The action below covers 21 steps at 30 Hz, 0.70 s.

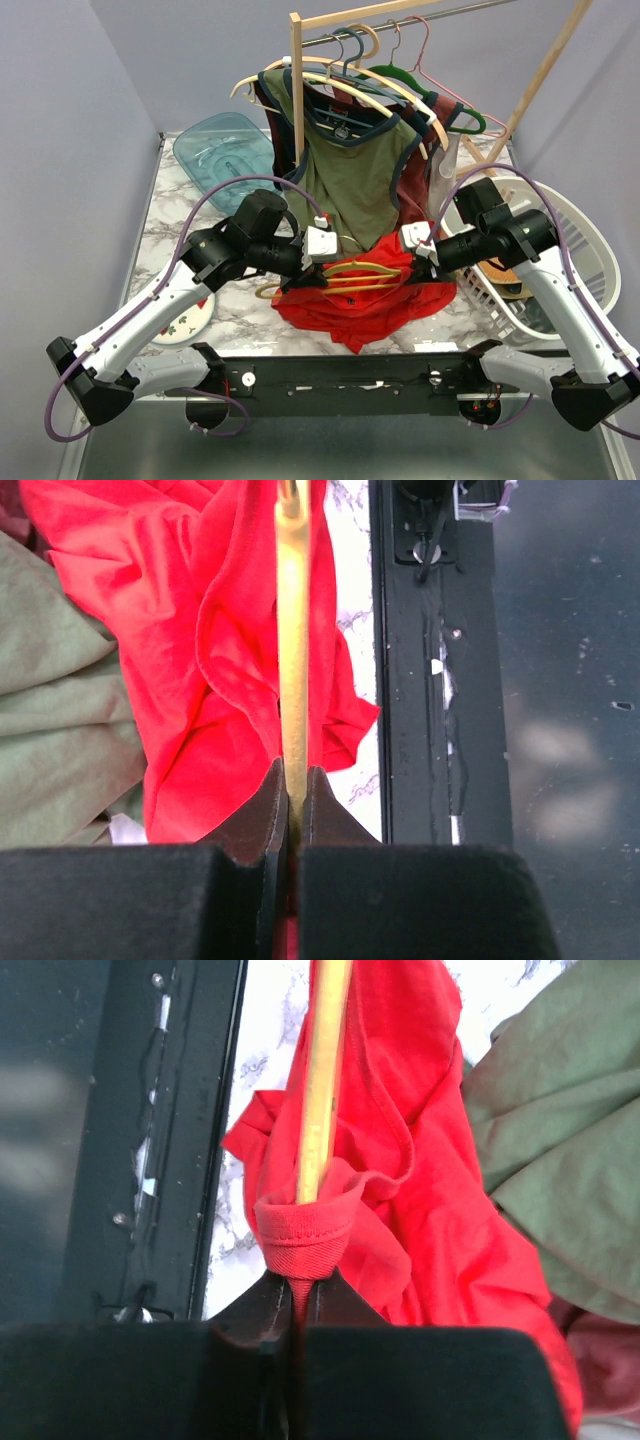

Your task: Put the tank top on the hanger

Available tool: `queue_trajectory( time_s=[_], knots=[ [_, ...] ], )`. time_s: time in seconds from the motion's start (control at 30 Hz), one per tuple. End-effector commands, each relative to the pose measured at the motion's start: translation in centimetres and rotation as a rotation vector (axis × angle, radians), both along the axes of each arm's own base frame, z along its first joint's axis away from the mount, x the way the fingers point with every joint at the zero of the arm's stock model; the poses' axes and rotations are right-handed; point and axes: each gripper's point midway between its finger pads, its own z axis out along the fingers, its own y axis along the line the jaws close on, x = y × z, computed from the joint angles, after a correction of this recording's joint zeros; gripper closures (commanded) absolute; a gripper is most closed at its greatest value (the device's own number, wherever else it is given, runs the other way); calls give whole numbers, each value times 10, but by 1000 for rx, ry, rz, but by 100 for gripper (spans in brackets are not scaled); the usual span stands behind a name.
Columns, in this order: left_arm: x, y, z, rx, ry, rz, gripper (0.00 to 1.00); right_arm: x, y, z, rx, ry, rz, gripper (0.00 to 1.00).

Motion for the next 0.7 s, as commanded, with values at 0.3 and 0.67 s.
queue_trajectory(
  time_s=[0.3, 0.67],
  knots=[
    [10, 27, 79, -194, -302, 149, 17, -28, -15, -15, 17, 137, -104, 99],
    [19, -4, 121, -313, -273, 96, 6, -30, -12, -12, 33, 137, -73, 100]
  ],
)
